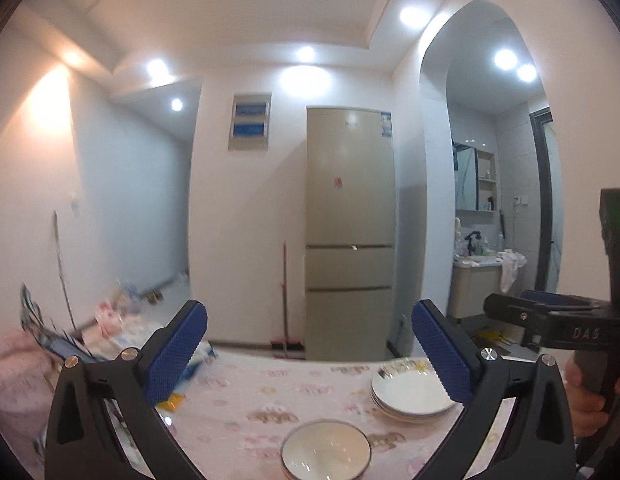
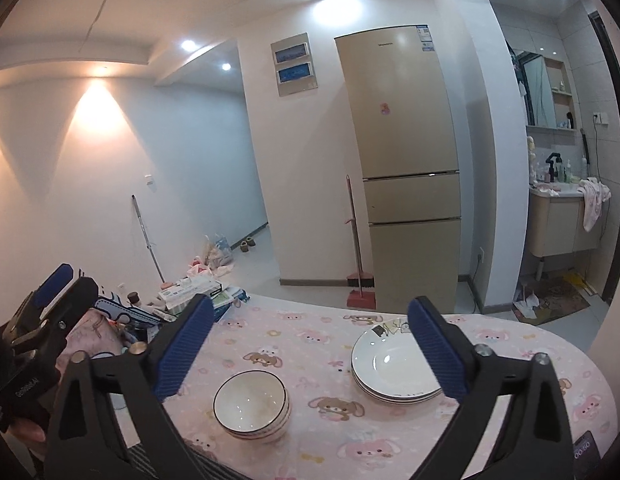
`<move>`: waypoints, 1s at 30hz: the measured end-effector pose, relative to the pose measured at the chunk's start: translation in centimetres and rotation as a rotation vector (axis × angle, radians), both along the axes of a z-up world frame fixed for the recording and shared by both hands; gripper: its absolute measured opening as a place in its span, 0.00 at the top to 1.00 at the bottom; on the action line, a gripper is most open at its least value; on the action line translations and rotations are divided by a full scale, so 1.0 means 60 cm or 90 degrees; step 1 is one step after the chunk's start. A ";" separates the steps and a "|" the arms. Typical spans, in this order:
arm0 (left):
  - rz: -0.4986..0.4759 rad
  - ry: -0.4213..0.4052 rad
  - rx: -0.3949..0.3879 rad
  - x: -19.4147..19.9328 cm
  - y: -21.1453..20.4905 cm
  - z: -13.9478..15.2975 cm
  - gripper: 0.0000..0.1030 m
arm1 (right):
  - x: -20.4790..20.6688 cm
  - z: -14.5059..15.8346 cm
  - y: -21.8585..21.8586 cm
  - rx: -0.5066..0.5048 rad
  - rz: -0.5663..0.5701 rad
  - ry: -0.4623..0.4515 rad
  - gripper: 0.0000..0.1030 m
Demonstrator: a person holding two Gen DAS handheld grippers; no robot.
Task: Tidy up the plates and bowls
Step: 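Raise both grippers and move them toward the stacked pink bowls, then close both grippers on the rim of the pink bowl stack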
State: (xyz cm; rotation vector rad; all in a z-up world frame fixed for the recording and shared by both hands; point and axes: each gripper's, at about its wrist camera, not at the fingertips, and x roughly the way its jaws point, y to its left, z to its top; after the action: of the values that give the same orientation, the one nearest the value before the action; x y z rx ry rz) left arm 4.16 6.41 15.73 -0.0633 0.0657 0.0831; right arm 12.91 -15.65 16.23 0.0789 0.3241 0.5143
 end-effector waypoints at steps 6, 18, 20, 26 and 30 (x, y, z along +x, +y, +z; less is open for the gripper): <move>0.049 0.022 -0.053 0.040 0.056 -0.070 0.00 | 0.043 -0.065 0.071 -0.031 0.123 0.117 0.04; 0.029 0.189 -0.150 0.154 0.105 -0.222 0.00 | 0.120 -0.188 0.119 -0.083 0.072 0.233 0.07; 0.022 0.223 -0.169 0.174 0.114 -0.249 0.00 | 0.133 -0.198 0.117 -0.093 0.056 0.258 0.15; 0.012 0.294 -0.206 0.203 0.130 -0.308 0.00 | 0.168 -0.224 0.139 -0.121 0.066 0.324 0.16; -0.015 0.335 -0.265 0.210 0.140 -0.339 0.06 | 0.186 -0.266 0.150 -0.110 0.075 0.388 0.18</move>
State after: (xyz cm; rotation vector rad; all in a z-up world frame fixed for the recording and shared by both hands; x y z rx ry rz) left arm 16.77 14.83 -4.64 -0.4570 0.6103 0.0591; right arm 24.10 -6.62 0.29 0.0478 0.9724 0.5701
